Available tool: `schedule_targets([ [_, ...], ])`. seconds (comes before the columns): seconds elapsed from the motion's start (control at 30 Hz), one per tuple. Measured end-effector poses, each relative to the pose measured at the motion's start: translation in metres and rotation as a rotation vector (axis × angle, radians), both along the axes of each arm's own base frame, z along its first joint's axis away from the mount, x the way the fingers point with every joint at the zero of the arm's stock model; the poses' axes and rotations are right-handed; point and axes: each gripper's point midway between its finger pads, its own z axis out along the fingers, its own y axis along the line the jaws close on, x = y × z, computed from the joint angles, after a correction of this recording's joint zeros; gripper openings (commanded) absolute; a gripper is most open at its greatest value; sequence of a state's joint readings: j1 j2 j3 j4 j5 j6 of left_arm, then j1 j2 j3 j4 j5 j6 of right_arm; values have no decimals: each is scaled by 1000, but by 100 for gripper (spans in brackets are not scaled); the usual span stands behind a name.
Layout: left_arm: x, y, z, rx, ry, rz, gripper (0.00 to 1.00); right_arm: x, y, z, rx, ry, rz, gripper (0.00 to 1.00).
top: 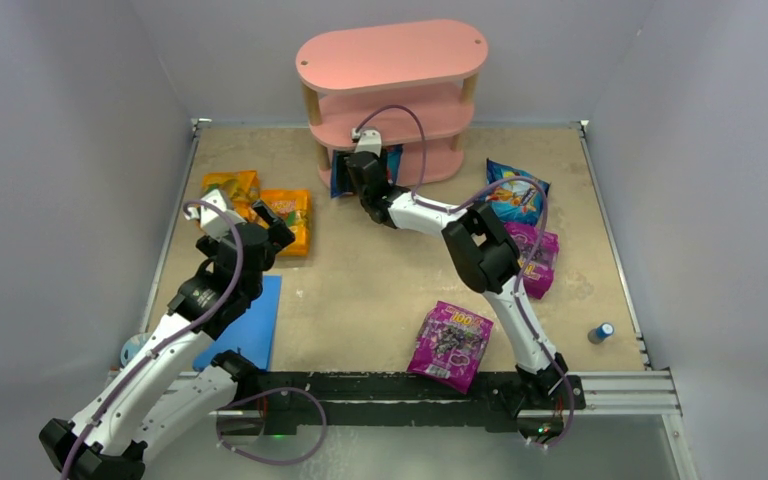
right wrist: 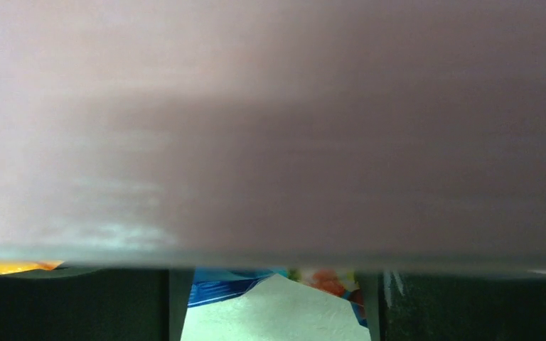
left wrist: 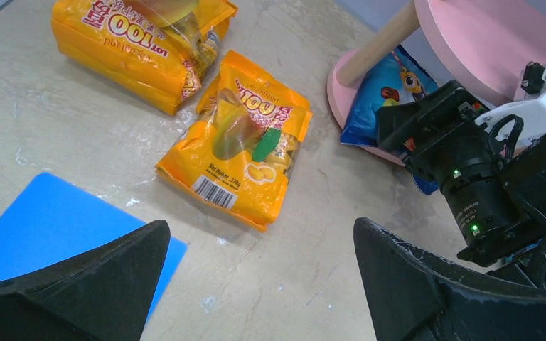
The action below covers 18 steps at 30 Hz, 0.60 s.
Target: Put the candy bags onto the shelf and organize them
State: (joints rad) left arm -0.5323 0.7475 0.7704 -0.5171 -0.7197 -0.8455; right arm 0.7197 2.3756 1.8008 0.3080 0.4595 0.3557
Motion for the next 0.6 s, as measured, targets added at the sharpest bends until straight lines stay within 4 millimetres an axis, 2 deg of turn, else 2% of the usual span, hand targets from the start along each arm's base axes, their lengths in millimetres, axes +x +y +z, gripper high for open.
schedule_targets([
  [0.03, 0, 0, 0, -1, 0, -2, 99, 0, -1, 0, -11, -2, 0, 81],
  [0.1, 0, -1, 1, -4, -2, -4, 99, 0, -5, 0, -43, -7, -1, 92],
  [0.2, -1, -1, 3, -10, -9, -8, 99, -1, -9, 0, -87, -10, 4, 97],
  [0.4, -3, -1, 5, -19, -17, -15, 99, -10, -17, 2, -160, -16, 65, 99],
  [0.6, -3, -4, 4, -26, -13, -29, 99, -21, -25, 15, -181, -21, 122, 99],
])
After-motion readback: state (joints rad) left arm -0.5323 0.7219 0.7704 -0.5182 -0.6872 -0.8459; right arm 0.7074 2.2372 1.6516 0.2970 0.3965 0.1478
